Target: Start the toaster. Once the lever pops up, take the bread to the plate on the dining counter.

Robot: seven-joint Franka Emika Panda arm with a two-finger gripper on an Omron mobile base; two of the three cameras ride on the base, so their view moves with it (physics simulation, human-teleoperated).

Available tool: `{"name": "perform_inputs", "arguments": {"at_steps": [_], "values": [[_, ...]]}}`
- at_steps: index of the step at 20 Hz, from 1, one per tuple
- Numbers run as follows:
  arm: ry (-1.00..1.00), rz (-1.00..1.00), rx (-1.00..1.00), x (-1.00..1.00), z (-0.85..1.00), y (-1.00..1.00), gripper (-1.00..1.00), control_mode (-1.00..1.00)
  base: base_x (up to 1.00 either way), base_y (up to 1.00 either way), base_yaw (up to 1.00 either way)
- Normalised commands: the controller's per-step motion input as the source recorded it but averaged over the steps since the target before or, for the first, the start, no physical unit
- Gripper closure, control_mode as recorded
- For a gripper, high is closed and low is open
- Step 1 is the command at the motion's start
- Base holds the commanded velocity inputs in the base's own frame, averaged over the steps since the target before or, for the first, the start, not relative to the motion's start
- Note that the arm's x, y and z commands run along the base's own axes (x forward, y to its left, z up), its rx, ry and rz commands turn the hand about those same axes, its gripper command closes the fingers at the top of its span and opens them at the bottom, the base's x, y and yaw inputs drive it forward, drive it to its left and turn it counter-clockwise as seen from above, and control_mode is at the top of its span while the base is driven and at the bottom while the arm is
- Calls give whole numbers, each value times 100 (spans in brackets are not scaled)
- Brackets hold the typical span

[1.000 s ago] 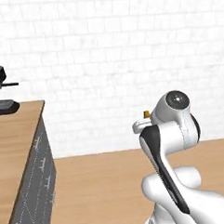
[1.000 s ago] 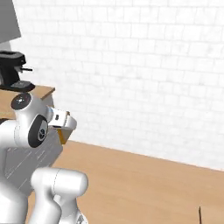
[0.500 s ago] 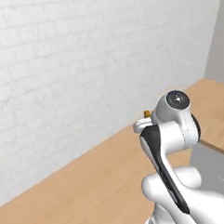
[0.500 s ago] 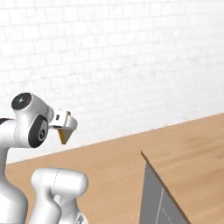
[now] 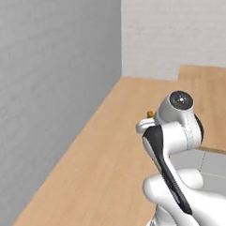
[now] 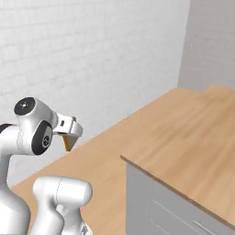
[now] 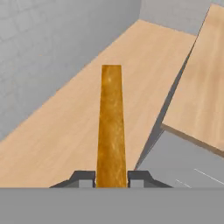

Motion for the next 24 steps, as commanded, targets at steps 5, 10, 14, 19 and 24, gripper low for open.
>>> {"name": "perform_inputs", "arguments": {"at_steps": [5,10,14,19,24], "values": [[0,0,0,0,0,0,100,100,9,54,-66],[0,0,0,0,0,0,100,100,42,100,-50],[0,0,0,0,0,0,100,100,47,100,-41],[0,0,0,0,0,0,100,100,60,100,-35],[0,0,0,0,0,0,100,100,95,83,-26]]}}
